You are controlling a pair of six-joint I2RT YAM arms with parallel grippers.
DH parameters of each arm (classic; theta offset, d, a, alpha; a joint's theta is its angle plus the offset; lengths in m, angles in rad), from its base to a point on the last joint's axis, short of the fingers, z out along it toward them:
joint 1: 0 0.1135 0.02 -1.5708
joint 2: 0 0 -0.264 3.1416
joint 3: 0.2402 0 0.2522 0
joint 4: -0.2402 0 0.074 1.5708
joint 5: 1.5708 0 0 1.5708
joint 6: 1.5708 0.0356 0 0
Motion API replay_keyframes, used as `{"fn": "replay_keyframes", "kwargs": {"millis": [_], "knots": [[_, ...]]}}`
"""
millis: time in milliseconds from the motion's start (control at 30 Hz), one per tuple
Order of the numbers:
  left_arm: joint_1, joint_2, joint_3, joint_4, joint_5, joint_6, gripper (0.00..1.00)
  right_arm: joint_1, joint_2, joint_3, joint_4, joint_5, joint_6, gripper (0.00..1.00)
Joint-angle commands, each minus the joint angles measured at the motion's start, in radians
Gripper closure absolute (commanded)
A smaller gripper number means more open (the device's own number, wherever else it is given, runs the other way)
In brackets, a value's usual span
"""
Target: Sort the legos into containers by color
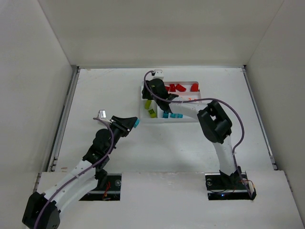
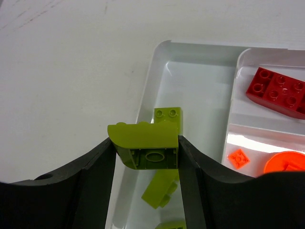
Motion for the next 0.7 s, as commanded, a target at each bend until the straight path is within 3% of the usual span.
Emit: {"fn": "replay_keyframes", "kwargs": {"millis": [0,400,533,667], "knots": [[0.025,0.010,-0.013,0.035,0.038,0.016,0.83,-0.007,0.026,0.071,-0.055,-0.005,0.037,0.54],[0.010,0.089,0.013,0.057,0.024,0.030,0.83,-0.039,-0.070,0.021,-0.044,-0.014,0.063,0.23],[-0.024,0.137,0.042,0.069,0.002,0.047,0.83,-0.050,-0.176,-0.092,0.008,-0.011,0.055,0.23],[-0.083,0.227,0.105,0.086,-0.036,0.094,0.82,-0.064,-0.356,-0.311,0.123,0.001,0.024,0.28]]}}
